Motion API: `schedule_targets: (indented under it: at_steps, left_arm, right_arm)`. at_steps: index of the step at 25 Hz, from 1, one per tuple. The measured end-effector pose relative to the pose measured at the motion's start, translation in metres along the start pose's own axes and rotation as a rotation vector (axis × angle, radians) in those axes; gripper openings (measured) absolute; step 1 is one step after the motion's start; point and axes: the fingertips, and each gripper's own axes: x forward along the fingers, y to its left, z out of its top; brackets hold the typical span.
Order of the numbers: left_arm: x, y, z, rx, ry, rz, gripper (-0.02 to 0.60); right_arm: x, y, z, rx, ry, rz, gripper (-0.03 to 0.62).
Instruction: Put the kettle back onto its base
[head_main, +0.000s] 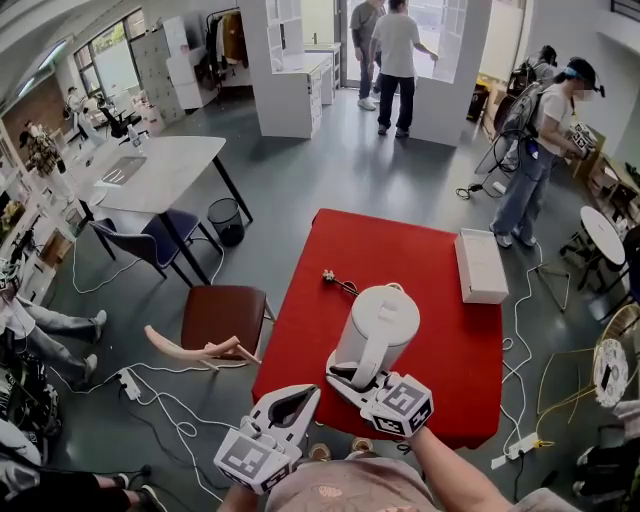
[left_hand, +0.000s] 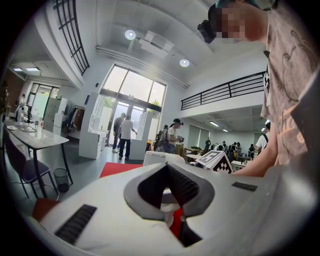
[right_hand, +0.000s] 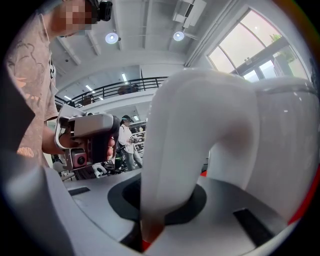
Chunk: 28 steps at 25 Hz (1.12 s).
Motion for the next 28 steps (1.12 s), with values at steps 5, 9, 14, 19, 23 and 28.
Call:
schedule_targets:
  at_steps: [5, 9, 14, 19, 23, 28]
  left_arm:
    - [0.0, -0.002, -0.005, -0.01, 0.013, -0.004, -0.002]
    - [-0.004, -0.005, -0.008, -0.025, 0.042, -0.005, -0.002]
    - [-0.006, -0.007, -0.01, -0.031, 0.048, -0.005, -0.002]
    - [-0.009, -0.012, -0.012, -0.049, 0.06, -0.008, -0.002]
    - [-0.012, -0.015, -0.014, -0.055, 0.065, -0.007, -0.002]
    - [-0.011, -0.013, -0.013, -0.021, 0.025, -0.009, -0.002]
  right_arm:
    - [0.004, 0.01, -0.007, -0.046, 0.018, 0.003, 0.069]
    - [0.006, 0.02, -0.012, -0.072, 0.022, 0.012, 0.069]
    - [0.006, 0.031, -0.019, -0.1, 0.03, 0.026, 0.069]
    - [0.007, 0.041, -0.026, -0.125, 0.04, 0.036, 0.069]
    - [0.008, 0.047, -0.029, -0.142, 0.046, 0.038, 0.069]
    - [0.011, 0.054, -0.035, -0.176, 0.063, 0.045, 0.069]
